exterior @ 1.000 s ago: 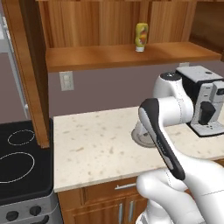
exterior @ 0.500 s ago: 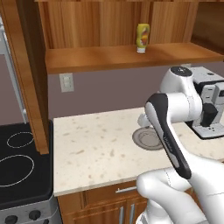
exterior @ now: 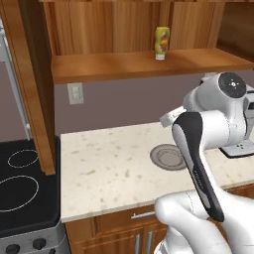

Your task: Move the hot dog bun to the plate on the dining table and place the condiment next to that plate. Then navigate to the fridge and take the sausage and place it on the plate as well.

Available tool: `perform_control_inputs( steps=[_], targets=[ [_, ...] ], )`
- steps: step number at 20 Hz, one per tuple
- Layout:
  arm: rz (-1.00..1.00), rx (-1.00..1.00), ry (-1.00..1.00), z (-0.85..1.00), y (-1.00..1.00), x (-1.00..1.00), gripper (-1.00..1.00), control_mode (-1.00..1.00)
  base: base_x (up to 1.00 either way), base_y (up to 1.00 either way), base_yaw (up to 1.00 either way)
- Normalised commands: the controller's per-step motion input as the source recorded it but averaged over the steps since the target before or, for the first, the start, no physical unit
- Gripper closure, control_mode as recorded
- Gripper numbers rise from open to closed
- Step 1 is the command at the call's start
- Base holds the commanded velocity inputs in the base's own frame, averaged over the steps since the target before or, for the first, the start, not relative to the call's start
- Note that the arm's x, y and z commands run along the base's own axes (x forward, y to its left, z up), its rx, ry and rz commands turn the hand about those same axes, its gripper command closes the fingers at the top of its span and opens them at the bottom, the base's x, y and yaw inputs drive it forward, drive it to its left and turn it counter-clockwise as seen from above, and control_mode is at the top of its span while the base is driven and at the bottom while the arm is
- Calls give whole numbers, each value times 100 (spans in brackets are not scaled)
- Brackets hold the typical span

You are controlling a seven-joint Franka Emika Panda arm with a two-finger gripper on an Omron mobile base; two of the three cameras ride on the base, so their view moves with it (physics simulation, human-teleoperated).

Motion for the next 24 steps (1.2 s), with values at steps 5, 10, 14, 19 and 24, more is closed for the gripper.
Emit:
perform_control_inputs(
  steps=[5, 10, 14, 19, 24],
  targets=[
    [-1, -1, -31, 63, 0, 13, -100, -100, 0, 0, 0],
    [-5, 0, -13, 59, 0, 36, -100, -100, 0, 0, 0],
    [-12, 0, -1, 61, 3, 43, -100, -100, 0, 0, 0],
    [-15, 0, 0, 57, 19, 55, -100, -100, 0, 0, 0],
    [-14, 0, 3, 35, 22, 68, -100, -100, 0, 0, 0]
  ],
)
